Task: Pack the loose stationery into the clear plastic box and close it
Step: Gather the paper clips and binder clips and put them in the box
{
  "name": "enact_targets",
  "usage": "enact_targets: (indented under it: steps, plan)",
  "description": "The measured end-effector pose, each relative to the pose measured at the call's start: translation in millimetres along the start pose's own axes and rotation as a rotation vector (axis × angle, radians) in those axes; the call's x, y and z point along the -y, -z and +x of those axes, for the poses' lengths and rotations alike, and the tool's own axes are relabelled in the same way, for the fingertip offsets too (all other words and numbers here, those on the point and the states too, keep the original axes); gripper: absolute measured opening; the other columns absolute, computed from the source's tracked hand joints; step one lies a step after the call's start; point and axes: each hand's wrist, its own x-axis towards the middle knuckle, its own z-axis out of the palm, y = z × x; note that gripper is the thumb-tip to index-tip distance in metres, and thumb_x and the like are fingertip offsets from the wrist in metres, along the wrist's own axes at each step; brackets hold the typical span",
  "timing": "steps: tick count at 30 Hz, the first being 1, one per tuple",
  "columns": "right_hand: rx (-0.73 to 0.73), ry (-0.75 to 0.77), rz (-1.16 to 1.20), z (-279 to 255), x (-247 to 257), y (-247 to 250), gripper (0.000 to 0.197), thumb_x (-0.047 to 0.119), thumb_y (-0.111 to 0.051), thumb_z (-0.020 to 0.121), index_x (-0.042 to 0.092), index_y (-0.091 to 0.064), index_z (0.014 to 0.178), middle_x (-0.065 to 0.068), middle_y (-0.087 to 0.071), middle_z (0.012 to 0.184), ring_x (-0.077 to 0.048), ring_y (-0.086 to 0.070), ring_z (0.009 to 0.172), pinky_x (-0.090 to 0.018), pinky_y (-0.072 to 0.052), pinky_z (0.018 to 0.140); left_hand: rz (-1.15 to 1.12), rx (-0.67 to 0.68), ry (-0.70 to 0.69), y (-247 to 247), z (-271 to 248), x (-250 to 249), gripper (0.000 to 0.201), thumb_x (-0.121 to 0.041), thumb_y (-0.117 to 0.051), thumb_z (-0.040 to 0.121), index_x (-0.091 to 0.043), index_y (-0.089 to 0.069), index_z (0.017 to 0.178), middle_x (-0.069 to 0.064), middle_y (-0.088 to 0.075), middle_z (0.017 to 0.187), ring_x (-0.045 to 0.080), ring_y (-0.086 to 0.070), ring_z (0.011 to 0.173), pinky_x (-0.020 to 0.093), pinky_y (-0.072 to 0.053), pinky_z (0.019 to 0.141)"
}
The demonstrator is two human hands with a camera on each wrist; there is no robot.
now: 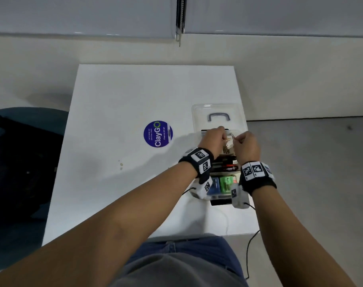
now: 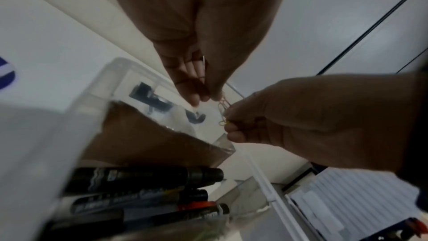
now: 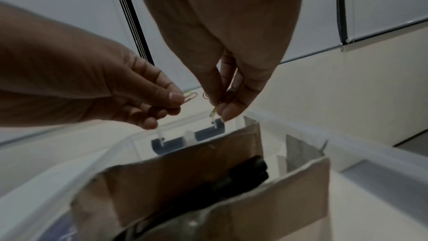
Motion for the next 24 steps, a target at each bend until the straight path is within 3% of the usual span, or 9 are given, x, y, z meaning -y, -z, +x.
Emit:
enact_targets:
  steps: [2, 5, 9, 12, 16, 18, 20, 24]
  plan:
    - [0.064, -0.026, -0.047, 8, -6, -1, 0.016, 0.003, -0.055, 0.087, 0.006, -0.064, 0.100, -0.012, -0.069, 0.101, -0.029, -0.065, 0.095, -0.024, -0.040, 0.072, 0.039, 0.054, 0.009, -8, 6, -2, 0.020, 0.003, -0.051, 0.089, -0.002, -0.063, 0.105, 0.017, -0.068, 0.103, 0.031, -0.064, 0.099, 0.036, -0.050, 0.086]
    - [0.050, 0.004, -0.055, 1, -6, 3, 0.029, -0.001, -0.049, 0.089, 0.007, -0.061, 0.114, -0.015, -0.067, 0.110, -0.029, -0.064, 0.100, -0.024, -0.042, 0.076, 0.007, 0.095, -0.007, 0, 1, 2, 0.031, 0.005, -0.050, 0.091, -0.004, -0.061, 0.119, 0.014, -0.063, 0.121, 0.025, -0.061, 0.110, 0.029, -0.047, 0.093]
    - [0.031, 0.172, 0.053, -37, 16, -7, 0.025, 0.003, -0.053, 0.089, 0.009, -0.061, 0.112, -0.012, -0.067, 0.105, -0.024, -0.064, 0.094, -0.029, -0.050, 0.080, 0.027, -0.071, 0.008, 41, -21, 44, 0.013, -0.007, -0.059, 0.090, -0.010, -0.065, 0.102, 0.007, -0.067, 0.103, 0.020, -0.063, 0.091, 0.036, -0.052, 0.084]
    - [0.178, 0.288, 0.107, -75, 41, -35, 0.019, 0.004, -0.055, 0.090, 0.007, -0.065, 0.106, -0.009, -0.070, 0.101, -0.020, -0.065, 0.089, -0.028, -0.051, 0.079, 0.078, -0.144, 0.111, 67, -56, 94, 0.005, -0.011, -0.064, 0.089, -0.011, -0.063, 0.094, 0.005, -0.067, 0.095, 0.019, -0.064, 0.085, 0.034, -0.052, 0.079]
    - [0.420, 0.363, -0.051, -117, 55, -97, 0.018, 0.003, -0.052, 0.089, 0.005, -0.065, 0.100, -0.013, -0.068, 0.100, -0.027, -0.063, 0.094, -0.033, -0.050, 0.080, 0.343, 0.088, 0.180, 71, -106, 155, 0.019, -0.011, -0.062, 0.088, -0.017, -0.064, 0.106, 0.003, -0.065, 0.107, 0.023, -0.064, 0.099, 0.038, -0.052, 0.086]
    - [0.530, 0.305, -0.188, -129, 50, -123, 0.022, 0.004, -0.048, 0.090, 0.004, -0.062, 0.107, -0.015, -0.064, 0.110, -0.030, -0.060, 0.103, -0.035, -0.046, 0.085, 0.457, 0.258, 0.091, 64, -122, 173, 0.033, -0.011, -0.064, 0.087, -0.019, -0.061, 0.119, 0.003, -0.060, 0.120, 0.022, -0.059, 0.108, 0.036, -0.049, 0.092]
    - [0.593, 0.221, -0.282, -135, 39, -141, 0.025, 0.004, -0.046, 0.092, 0.003, -0.056, 0.115, -0.016, -0.058, 0.120, -0.031, -0.057, 0.112, -0.035, -0.045, 0.091, 0.534, 0.367, -0.023, 54, -130, 188, 0.040, -0.010, -0.065, 0.084, -0.021, -0.060, 0.122, 0.005, -0.056, 0.122, 0.024, -0.055, 0.107, 0.038, -0.049, 0.092]
    - [0.623, 0.153, -0.384, -139, 15, -158, 0.039, -0.003, -0.051, 0.087, 0.003, -0.045, 0.125, -0.017, -0.044, 0.131, -0.033, -0.052, 0.120, -0.039, -0.046, 0.099, 0.613, 0.349, -0.074, 41, -133, 203, 0.025, -0.007, -0.064, 0.083, -0.018, -0.062, 0.106, 0.005, -0.055, 0.108, 0.026, -0.053, 0.098, 0.041, -0.049, 0.083]
